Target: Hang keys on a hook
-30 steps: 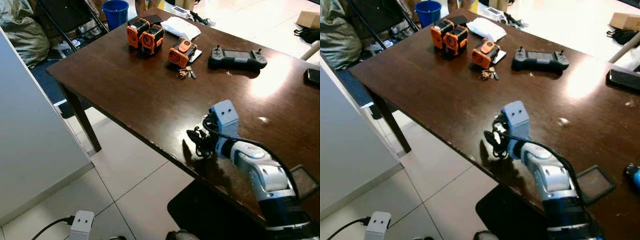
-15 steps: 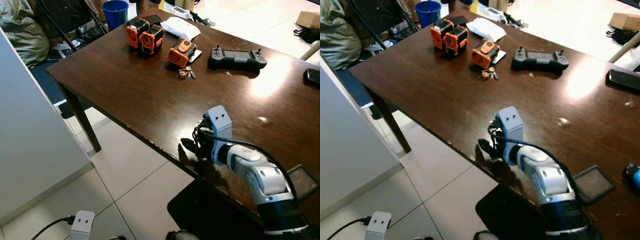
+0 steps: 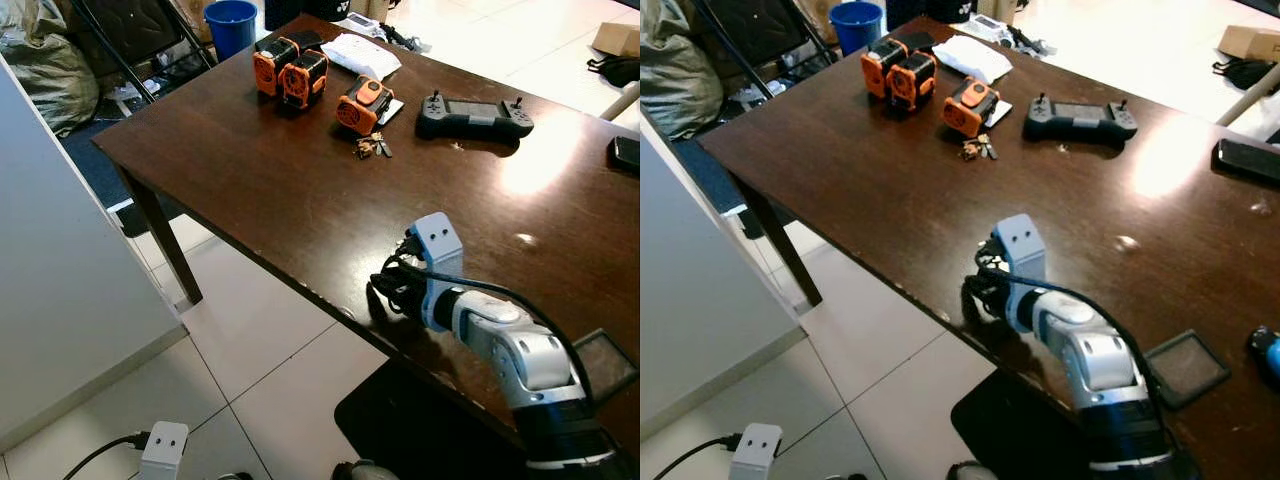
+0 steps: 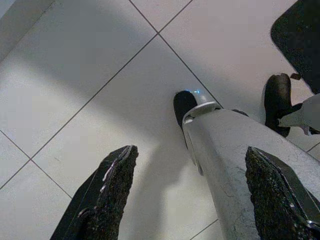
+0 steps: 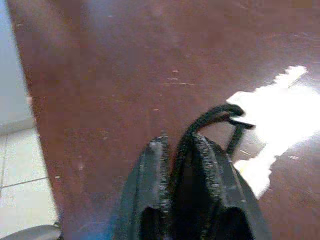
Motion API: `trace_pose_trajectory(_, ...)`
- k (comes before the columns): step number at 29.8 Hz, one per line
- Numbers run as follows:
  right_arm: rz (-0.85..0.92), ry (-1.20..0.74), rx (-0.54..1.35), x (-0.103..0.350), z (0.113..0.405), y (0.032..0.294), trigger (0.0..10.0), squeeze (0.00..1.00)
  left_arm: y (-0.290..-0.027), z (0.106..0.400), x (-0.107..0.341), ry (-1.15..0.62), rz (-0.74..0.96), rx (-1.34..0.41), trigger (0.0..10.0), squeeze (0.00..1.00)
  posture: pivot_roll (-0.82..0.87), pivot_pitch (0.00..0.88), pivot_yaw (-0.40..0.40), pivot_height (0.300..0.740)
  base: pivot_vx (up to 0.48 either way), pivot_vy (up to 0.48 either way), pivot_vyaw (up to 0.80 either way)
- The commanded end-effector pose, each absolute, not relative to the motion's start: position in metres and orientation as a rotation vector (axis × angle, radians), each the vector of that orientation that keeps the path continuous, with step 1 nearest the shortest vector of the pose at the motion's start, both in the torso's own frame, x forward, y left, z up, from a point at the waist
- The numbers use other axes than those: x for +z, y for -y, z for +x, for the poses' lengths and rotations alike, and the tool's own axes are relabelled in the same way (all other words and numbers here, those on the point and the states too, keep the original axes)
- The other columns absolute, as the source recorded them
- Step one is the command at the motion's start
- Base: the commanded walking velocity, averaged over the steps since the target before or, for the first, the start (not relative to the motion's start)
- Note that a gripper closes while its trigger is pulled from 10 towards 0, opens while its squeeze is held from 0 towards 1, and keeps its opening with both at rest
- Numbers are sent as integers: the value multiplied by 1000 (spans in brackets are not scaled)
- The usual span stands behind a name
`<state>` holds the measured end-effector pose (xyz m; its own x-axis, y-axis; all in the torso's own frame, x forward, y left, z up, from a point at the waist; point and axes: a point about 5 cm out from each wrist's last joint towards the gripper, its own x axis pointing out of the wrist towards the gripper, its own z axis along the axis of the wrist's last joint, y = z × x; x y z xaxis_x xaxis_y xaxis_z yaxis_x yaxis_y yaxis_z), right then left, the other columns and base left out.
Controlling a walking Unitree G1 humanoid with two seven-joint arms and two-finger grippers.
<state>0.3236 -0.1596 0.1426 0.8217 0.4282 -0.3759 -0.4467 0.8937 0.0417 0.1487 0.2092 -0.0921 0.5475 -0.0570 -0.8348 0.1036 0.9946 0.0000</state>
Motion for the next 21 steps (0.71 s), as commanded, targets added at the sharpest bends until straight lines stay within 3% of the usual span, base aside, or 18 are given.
trace_pose_trajectory(1,-16,-420,435,136,323,163,0,0,-206,112,-106,-1127,36,-118,10000,0,-74,120,58,740,0,0,0)
trace_pose_trajectory(18,146,-256,448,154,329,157,0,0,-205,113,-106,-1127,46,-134,10000,0,-79,124,66,740,0,0,0)
trace_pose_trajectory(21,210,-156,492,167,329,152,0,0,-204,113,-106,-1124,47,-134,10000,0,-79,127,66,740,0,0,0)
